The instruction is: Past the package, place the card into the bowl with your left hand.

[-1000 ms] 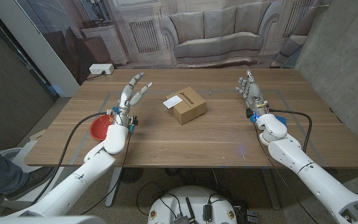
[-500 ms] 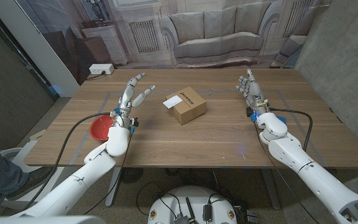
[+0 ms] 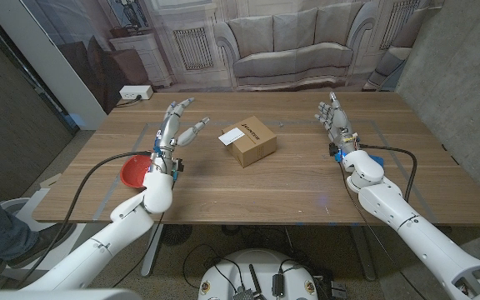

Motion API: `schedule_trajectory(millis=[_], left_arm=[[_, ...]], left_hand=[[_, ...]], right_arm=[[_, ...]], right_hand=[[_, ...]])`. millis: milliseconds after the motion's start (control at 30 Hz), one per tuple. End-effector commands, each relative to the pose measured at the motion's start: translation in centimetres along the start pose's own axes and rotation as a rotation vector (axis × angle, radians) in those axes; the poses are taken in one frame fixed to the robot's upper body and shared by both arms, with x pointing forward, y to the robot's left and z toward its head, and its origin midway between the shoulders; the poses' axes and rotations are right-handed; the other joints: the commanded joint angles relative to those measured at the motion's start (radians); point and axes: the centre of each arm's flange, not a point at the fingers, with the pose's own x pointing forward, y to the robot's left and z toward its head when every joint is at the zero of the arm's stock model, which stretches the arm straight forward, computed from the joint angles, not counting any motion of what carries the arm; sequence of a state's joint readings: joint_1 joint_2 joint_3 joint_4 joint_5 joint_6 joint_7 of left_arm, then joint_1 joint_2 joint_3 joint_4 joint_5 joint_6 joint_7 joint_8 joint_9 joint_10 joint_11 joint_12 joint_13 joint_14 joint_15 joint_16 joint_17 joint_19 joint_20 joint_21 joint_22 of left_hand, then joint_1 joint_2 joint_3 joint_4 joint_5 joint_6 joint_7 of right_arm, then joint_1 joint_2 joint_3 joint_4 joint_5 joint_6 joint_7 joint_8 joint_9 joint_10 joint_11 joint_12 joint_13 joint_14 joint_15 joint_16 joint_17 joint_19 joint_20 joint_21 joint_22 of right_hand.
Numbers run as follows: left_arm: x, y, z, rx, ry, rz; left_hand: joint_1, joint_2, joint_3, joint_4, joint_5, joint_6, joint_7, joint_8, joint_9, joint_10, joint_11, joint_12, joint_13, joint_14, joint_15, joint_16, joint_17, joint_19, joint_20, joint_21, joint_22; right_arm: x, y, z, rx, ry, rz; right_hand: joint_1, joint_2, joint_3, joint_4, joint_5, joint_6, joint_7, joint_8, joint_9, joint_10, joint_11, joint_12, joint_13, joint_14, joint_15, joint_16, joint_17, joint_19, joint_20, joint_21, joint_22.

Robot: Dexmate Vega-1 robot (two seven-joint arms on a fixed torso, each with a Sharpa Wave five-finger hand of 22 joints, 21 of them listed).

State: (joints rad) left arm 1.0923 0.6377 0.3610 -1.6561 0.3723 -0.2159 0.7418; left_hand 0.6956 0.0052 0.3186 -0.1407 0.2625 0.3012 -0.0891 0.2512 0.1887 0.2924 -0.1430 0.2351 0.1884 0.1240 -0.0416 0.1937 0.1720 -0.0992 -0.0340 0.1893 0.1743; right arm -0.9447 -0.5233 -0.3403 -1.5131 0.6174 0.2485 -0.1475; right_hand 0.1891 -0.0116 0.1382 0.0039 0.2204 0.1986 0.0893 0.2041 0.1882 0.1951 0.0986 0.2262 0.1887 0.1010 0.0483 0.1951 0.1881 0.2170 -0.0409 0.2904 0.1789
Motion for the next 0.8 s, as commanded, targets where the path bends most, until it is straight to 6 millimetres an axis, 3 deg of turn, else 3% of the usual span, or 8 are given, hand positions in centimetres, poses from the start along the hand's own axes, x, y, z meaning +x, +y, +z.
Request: schedule_trajectory(millis=[33, 800], left_arm=[[-0.8, 0.4, 1.1, 0.150, -0.035, 0.035], [-1.4, 0.3, 2.8, 0.417, -0.077, 0.020]], left_hand=[[0.013, -0.002, 0.002, -0.012, -0.001, 0.016, -0.006, 0.001, 0.001, 0.011, 0.001, 0.001, 0.002, 0.014, -0.091, -0.001, 0.003, 0.008, -0.031, 0.009, 0.004], [0.039, -0.019, 0.002, -0.017, -0.002, 0.042, -0.019, 0.000, 0.002, 0.037, -0.016, -0.001, 0.003, 0.040, -0.102, 0.002, 0.004, 0.023, -0.023, 0.013, 0.004]], right_arm=[[0.1, 0.0, 0.1, 0.006, -0.005, 0.003], [0.5, 0.3, 0.6, 0.008, -0.007, 0.008]], right_hand=[[0.007, 0.001, 0.004, -0.008, -0.002, 0.011, 0.000, 0.003, 0.006, 0.011, 0.001, 0.006, 0.005, 0.010, -0.003, 0.002, 0.003, 0.010, -0.014, 0.000, 0.004], [0.009, 0.004, 0.003, -0.010, -0.005, 0.017, 0.000, 0.004, 0.006, 0.017, 0.000, 0.007, 0.005, 0.013, -0.004, 0.002, 0.004, 0.016, -0.014, -0.006, 0.004]])
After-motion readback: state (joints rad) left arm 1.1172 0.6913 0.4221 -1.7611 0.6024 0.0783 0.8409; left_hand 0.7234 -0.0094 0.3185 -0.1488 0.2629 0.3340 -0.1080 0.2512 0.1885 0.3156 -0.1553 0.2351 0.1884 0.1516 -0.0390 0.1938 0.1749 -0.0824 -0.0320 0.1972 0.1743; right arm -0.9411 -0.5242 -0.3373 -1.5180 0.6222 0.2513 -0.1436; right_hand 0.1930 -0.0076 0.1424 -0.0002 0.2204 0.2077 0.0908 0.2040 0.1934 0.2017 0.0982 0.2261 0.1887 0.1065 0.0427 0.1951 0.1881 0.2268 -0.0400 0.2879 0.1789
